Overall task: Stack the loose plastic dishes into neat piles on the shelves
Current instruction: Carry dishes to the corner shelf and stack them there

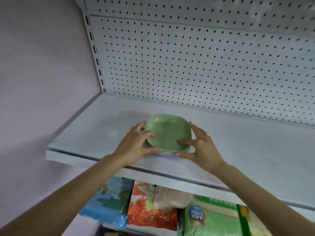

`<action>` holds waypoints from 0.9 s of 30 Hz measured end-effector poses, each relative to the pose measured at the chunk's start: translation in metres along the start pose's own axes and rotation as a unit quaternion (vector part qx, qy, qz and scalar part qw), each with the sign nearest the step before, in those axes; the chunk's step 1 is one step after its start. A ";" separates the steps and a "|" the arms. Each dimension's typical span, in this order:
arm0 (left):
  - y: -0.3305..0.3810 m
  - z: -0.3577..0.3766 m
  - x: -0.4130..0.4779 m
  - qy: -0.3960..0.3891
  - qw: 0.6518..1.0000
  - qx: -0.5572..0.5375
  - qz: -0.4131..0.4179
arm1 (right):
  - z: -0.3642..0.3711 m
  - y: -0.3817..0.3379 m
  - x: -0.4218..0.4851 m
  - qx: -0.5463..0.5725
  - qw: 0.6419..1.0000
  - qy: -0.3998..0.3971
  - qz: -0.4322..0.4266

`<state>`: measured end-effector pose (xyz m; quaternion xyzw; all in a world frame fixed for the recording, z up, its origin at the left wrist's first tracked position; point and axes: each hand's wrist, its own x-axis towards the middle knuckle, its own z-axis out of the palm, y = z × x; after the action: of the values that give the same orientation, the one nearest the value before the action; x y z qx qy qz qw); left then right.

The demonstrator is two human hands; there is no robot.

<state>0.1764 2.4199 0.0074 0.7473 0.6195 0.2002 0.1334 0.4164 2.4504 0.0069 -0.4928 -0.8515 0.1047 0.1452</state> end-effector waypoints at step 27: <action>-0.001 -0.018 0.080 -0.050 0.961 0.260 0.075 | -0.039 0.008 0.083 -0.185 0.974 -0.129 -0.036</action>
<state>0.1790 2.4978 0.0334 0.8095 0.5849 0.0036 -0.0502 0.3972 2.5280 0.0531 -0.4624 -0.8849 0.0021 -0.0559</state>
